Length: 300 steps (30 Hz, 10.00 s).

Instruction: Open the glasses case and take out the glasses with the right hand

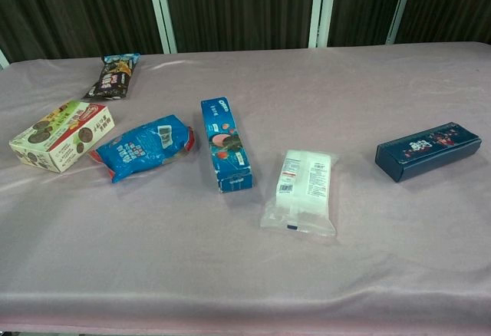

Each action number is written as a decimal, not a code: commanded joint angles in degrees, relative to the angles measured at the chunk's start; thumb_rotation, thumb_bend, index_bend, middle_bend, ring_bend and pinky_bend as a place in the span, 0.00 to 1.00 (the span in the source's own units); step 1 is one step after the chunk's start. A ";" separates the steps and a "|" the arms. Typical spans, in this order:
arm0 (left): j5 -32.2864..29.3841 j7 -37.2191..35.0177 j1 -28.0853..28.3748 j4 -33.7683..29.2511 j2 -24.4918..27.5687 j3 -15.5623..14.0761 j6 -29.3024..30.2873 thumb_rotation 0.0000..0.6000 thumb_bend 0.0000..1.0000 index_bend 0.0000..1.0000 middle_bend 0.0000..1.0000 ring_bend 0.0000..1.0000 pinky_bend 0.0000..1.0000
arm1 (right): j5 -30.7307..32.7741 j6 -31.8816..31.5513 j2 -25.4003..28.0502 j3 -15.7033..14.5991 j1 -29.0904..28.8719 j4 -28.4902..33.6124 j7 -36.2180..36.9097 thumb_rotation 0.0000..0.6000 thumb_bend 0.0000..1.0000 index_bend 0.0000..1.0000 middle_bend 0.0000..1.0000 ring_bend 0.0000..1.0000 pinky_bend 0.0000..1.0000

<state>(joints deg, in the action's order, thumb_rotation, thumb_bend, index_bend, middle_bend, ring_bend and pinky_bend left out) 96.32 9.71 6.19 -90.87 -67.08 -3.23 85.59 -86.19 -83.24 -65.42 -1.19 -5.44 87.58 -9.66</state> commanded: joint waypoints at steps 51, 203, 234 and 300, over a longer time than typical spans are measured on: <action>-2.53 3.30 1.14 -0.28 -1.28 0.76 -2.93 1.00 0.39 0.00 0.00 0.00 0.00 | 2.75 37.31 -14.20 3.79 -29.54 -31.00 3.37 1.00 0.49 0.43 0.00 0.00 0.00; -2.44 2.57 0.72 -0.51 -0.94 0.70 -2.12 1.00 0.39 0.00 0.00 0.00 0.00 | -4.84 24.52 -7.08 -6.40 -20.18 -19.55 0.94 1.00 0.53 0.41 0.00 0.00 0.00; -2.45 3.11 1.15 -0.83 -1.10 0.40 -3.11 1.00 0.39 0.00 0.00 0.00 0.00 | -0.96 25.46 -8.60 1.91 -25.42 -23.33 12.22 1.00 0.53 0.44 0.00 0.00 0.00; -2.48 1.87 1.14 -0.51 -0.62 0.59 -2.63 1.00 0.39 0.00 0.00 0.00 0.00 | 8.79 40.16 -18.71 4.91 -33.55 -31.60 4.13 1.00 0.55 0.65 0.00 0.00 0.00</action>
<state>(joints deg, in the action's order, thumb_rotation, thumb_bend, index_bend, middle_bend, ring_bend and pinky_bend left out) 93.84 11.58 7.33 -91.38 -67.70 -2.64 82.96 -77.39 -43.06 -84.14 3.72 -38.99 55.96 -5.55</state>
